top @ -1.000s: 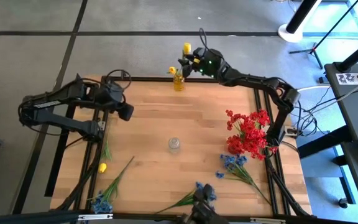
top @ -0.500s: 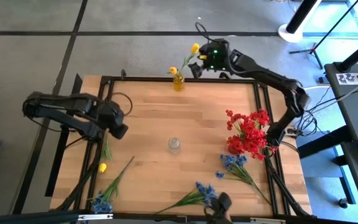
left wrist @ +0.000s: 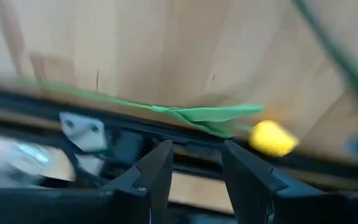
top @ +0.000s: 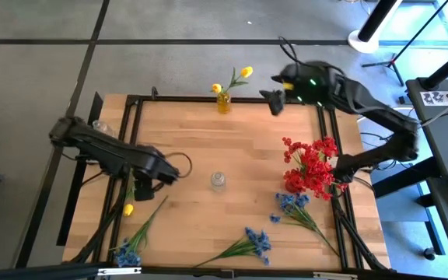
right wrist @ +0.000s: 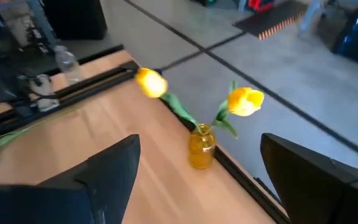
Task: Sort flowers into vase by color
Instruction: Put the yellow tulip into the yellow vase
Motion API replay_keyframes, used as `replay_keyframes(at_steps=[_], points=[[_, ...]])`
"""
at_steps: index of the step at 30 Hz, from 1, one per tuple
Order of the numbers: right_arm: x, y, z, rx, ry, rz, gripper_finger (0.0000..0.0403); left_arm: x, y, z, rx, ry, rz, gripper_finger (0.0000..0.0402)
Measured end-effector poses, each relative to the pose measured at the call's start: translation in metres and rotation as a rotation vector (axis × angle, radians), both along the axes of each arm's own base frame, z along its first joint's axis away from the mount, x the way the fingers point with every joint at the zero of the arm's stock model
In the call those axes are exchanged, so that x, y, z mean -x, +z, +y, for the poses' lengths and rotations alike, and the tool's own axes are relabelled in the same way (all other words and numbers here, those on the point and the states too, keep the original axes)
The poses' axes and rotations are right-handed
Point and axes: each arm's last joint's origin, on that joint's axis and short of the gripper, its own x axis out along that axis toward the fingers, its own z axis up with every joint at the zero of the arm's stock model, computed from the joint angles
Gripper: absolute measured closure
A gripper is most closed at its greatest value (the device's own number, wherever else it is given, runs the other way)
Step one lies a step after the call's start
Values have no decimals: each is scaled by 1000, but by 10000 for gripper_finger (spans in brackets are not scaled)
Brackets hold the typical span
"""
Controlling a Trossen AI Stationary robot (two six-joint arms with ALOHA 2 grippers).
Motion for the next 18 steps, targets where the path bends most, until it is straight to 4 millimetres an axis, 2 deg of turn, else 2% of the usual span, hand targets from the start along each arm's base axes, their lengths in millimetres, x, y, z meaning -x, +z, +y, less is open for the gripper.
replay_keyframes(at_steps=[5, 10, 14, 18], points=[[26, 16, 55, 28, 52, -46, 72, -16, -30, -21, 70, -412, 132, 267], [42, 20, 97, 29, 104, -71, 72, -14, -50, -58, 156, -794, 145, 267], [47, 15, 121, 43, 136, -37, 72, -2, -66, -77, 184, -834, 105, 267], [47, 11, 135, 27, 126, -29, 72, 22, -84, -81, 163, -879, 186, 267]])
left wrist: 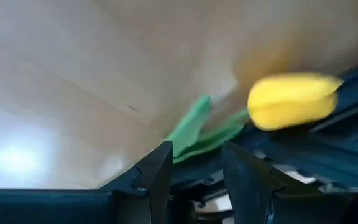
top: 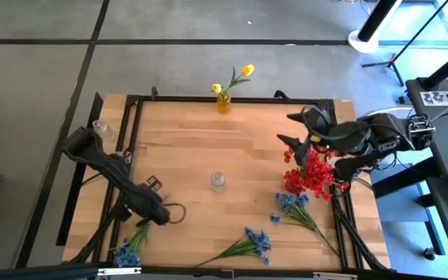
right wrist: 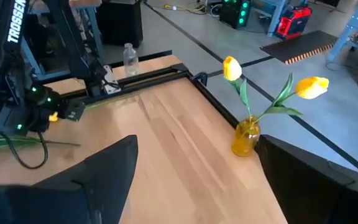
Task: Sort flowers into vase by color
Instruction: Put the yellow tulip into the yellow vase
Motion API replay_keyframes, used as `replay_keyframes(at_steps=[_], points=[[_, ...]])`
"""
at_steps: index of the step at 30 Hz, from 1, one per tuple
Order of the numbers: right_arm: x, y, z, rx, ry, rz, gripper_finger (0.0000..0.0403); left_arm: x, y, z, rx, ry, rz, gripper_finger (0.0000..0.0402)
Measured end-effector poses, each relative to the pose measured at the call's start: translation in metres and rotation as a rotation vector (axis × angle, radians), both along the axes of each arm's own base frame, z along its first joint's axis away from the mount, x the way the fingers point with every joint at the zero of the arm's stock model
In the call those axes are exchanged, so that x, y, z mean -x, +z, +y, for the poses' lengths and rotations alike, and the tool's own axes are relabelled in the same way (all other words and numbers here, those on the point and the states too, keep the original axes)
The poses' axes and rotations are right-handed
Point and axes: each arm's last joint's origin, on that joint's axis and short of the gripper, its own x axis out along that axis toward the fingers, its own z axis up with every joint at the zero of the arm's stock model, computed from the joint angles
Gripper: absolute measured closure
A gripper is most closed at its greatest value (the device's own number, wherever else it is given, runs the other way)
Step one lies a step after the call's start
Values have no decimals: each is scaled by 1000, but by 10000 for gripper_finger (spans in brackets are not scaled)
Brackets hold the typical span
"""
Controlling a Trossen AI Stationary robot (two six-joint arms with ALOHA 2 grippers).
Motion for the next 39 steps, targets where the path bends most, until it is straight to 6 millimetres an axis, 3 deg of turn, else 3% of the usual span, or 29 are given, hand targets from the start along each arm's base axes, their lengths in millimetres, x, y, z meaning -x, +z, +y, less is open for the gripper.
replay_keyframes(at_steps=[5, 14, 17, 24, 32, 39], points=[[-3, -4, 4, -7, -56, 2, 72, 18, -19, 5, -53, -31, 20, 267], [-15, -10, 4, -3, -136, 0, 72, 15, -27, -10, 43, -97, -124, 273], [-15, -10, 4, -25, -141, -10, 72, 21, -31, -12, 69, -109, -111, 296], [-16, -10, 4, -41, -154, -21, 72, 22, -28, -18, 60, -171, -139, 394], [-16, -10, 4, -35, -161, -22, 72, -9, 15, -7, -3, -105, -334, 401], [-16, -10, 4, -35, -161, -22, 72, -50, 56, 45, -17, 271, -567, 401]])
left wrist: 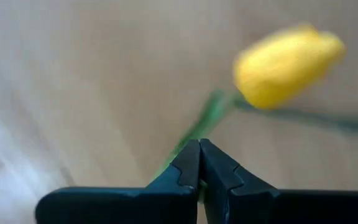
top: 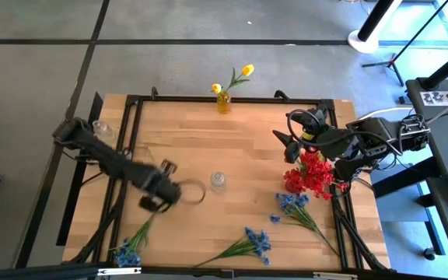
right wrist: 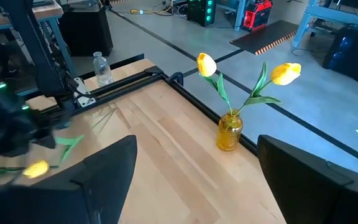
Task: Sort flowers into vase by color
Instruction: Put the yellow tulip into the yellow vase
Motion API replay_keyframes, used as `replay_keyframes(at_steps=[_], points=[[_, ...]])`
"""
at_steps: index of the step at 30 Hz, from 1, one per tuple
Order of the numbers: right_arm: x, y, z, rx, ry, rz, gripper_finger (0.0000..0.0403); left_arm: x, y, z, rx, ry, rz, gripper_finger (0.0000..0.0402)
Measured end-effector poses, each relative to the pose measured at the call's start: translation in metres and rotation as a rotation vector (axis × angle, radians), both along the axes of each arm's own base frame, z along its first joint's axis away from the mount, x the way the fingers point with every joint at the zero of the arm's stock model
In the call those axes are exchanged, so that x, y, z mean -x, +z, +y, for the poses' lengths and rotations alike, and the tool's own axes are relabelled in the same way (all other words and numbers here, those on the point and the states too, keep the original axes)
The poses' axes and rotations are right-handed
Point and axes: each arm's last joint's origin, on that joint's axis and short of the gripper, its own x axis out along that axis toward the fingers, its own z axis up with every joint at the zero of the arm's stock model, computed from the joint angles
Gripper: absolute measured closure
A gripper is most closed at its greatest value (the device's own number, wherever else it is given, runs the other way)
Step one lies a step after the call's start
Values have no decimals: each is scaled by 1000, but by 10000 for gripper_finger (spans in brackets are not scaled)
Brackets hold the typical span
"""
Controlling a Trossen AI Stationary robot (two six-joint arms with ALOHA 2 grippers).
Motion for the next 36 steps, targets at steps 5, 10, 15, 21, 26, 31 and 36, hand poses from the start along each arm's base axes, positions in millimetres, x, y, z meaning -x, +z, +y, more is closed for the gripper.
replay_keyframes(at_steps=[5, 10, 15, 21, 26, 31, 36], points=[[-1, -1, 1, -31, 27, 1, 72, -31, 7, 46, 140, 267, -195, 398], [-1, -2, 3, -94, 55, -5, 72, -42, 8, 84, 243, 362, -240, 360], [-1, -5, 3, -143, 63, 10, 72, -30, 4, 100, 212, 265, -110, 302], [-8, -9, 6, -158, 59, 27, 72, -28, -5, 110, 185, 201, -113, 250], [-18, -16, 10, -151, 56, 58, 72, -14, -27, 128, 170, 236, -52, 237], [-24, -20, 10, -145, 41, 72, 72, -4, -49, 136, 165, 247, -63, 236], [-26, -20, 2, -145, 0, 64, 72, -9, -56, 137, 169, 229, -143, 237]])
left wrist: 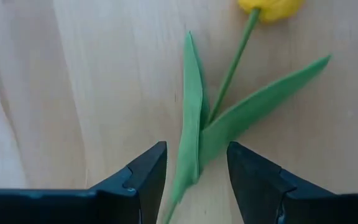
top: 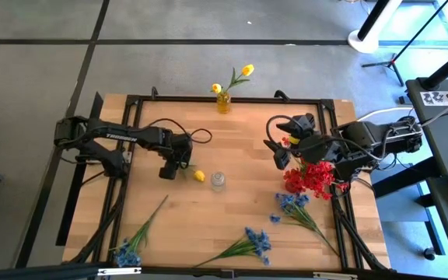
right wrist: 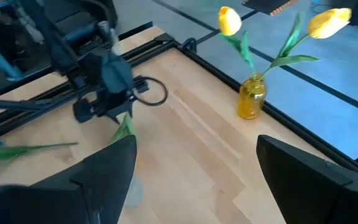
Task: Sort flowers into vase by color
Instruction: Put the yellow tulip into the yellow vase
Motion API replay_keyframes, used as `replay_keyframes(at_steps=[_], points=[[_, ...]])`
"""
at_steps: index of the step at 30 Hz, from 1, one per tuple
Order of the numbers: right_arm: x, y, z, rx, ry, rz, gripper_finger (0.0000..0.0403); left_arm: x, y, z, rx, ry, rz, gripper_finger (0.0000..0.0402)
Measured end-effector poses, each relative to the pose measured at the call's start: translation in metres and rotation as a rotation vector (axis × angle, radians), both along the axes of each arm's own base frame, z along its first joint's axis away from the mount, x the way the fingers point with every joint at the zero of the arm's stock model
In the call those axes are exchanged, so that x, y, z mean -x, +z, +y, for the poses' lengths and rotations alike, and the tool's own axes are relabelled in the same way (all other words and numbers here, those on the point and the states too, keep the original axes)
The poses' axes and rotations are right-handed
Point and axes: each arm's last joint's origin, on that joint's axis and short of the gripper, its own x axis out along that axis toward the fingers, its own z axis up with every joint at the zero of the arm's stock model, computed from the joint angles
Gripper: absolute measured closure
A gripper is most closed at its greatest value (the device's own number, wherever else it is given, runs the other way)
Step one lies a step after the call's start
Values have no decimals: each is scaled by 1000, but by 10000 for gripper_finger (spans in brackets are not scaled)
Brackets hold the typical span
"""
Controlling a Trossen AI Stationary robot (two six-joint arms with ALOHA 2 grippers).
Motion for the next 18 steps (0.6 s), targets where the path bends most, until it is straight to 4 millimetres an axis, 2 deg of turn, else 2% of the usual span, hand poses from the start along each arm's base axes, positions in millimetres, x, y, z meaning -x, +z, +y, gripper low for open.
replay_keyframes(at_steps=[7, 10, 15, 18], points=[[-3, 0, -11, -4, -44, 1, 72, -8, -29, 0, 44, -20, 79, 241], [-3, 0, -12, -7, -44, 0, 72, -10, -33, -2, 42, 17, 88, 269], [-2, 1, -12, -1, -41, -3, 72, -11, -25, -4, 67, 119, 17, 376], [1, 6, -13, 4, -43, -12, 72, -9, -6, -3, 44, 154, -78, 389]])
